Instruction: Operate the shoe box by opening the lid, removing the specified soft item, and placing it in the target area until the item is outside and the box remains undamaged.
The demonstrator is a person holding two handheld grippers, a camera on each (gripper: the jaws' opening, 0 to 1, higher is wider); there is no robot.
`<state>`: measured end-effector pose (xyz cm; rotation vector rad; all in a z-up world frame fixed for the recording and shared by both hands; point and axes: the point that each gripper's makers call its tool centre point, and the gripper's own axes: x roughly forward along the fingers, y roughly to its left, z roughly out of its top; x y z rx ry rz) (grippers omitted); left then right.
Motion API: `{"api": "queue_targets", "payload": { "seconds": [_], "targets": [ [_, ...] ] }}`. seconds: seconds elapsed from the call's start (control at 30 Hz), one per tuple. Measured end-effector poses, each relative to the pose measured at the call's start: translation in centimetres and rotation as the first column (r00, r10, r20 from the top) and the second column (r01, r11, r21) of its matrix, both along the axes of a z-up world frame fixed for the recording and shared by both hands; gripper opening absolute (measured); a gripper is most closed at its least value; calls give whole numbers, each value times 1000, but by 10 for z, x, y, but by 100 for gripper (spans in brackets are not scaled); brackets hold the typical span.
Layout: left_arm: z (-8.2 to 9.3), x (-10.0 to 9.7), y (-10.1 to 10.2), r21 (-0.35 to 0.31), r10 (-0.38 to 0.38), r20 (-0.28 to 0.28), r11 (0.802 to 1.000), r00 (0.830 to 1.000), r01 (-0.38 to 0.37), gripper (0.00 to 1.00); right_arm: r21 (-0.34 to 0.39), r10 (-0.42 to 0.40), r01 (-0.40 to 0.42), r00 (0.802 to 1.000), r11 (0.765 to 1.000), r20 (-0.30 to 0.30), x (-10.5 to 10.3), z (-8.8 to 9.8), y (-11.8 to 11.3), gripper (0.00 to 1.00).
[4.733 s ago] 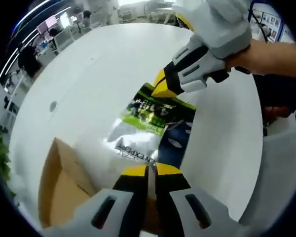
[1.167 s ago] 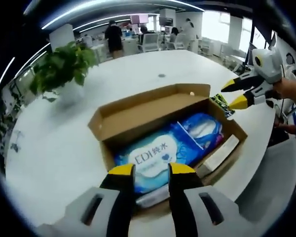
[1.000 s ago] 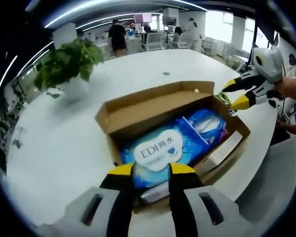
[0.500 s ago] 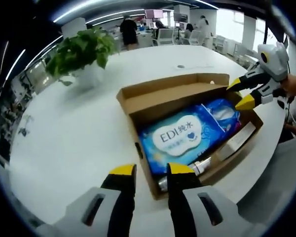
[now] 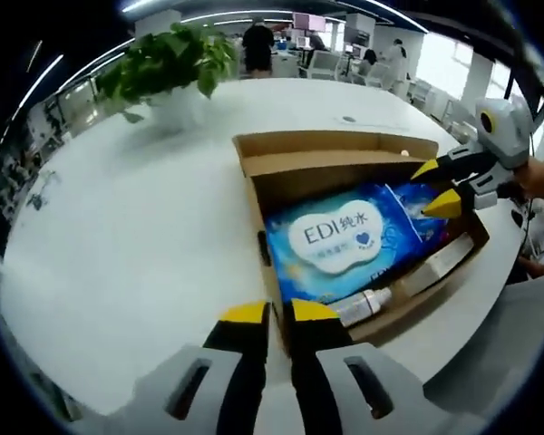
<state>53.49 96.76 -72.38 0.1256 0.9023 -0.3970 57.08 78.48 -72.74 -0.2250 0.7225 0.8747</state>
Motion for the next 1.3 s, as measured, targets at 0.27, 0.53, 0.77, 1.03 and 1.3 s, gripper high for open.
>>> {"api": "queue_targets", "payload": {
  "seconds": [0.27,0.53,0.77,1.03,1.3],
  "targets": [
    [-1,0,-1,-12,-1,-8,1000,1000,0,4,-6,16,-16,999,1000,-32,4,-12,14,30],
    [-1,-1,-2,-15,7,-3,1000,1000,-8,4,-20,41,-42,998,999,-50,5,-22,28,27],
    [-1,-1,-1,-30,28,2,999,1000,-28,4,-22,38,-40,996,999,-76,4,-26,36,18],
    [0,-1,-1,-34,33,4,999,999,-33,4,-33,49,-52,995,998,-91,-3,-30,35,4],
    [0,-1,0,-18,21,6,1000,1000,-21,4,-25,46,-48,996,999,-73,-5,-19,34,1]
  ]
}}
